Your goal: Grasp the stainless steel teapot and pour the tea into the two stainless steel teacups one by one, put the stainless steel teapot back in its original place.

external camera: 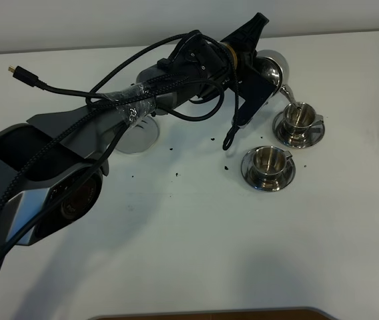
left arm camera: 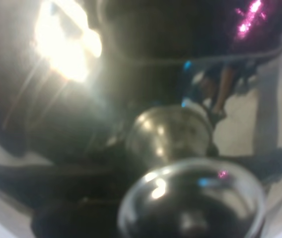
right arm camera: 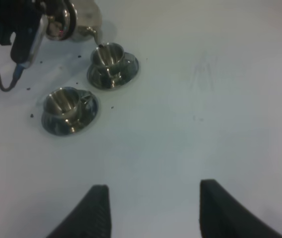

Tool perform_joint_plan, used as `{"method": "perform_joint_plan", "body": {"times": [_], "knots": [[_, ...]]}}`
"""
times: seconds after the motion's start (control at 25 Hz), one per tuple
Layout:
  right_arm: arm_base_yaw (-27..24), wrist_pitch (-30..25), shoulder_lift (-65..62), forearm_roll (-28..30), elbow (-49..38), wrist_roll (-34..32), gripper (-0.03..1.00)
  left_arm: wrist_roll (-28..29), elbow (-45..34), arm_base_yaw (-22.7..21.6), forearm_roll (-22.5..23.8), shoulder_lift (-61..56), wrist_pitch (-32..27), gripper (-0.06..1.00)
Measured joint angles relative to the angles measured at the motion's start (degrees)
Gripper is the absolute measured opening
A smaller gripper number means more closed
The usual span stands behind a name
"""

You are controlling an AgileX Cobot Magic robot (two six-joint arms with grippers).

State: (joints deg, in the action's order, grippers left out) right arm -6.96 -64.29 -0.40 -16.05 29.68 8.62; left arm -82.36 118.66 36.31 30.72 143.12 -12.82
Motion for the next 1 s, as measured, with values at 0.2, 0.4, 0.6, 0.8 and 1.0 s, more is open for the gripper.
{"method": "perform_joint_plan", "body": {"times": [0.2,0.4,0.6,0.8,1.0], "knots": [[0.0,0.0,0.0,0.0,0.0,0.0,0.42,-1.1,0.0,0.0,0.0,0.0,1.7,0.24],[0.0,0.0,0.0,0.0,0.0,0.0,0.42,-3.7,0.0,0.0,0.0,0.0,2.9,0.24],[0.0,0.0,0.0,0.0,0.0,0.0,0.42,-5.3,0.0,0.0,0.0,0.0,4.2,0.24],[0.0,0.0,0.0,0.0,0.0,0.0,0.42,-7.2,0.0,0.0,0.0,0.0,4.4,0.24],[0.0,0.0,0.0,0.0,0.0,0.0,0.42,-7.5,0.0,0.0,0.0,0.0,5.1,0.24]]}}
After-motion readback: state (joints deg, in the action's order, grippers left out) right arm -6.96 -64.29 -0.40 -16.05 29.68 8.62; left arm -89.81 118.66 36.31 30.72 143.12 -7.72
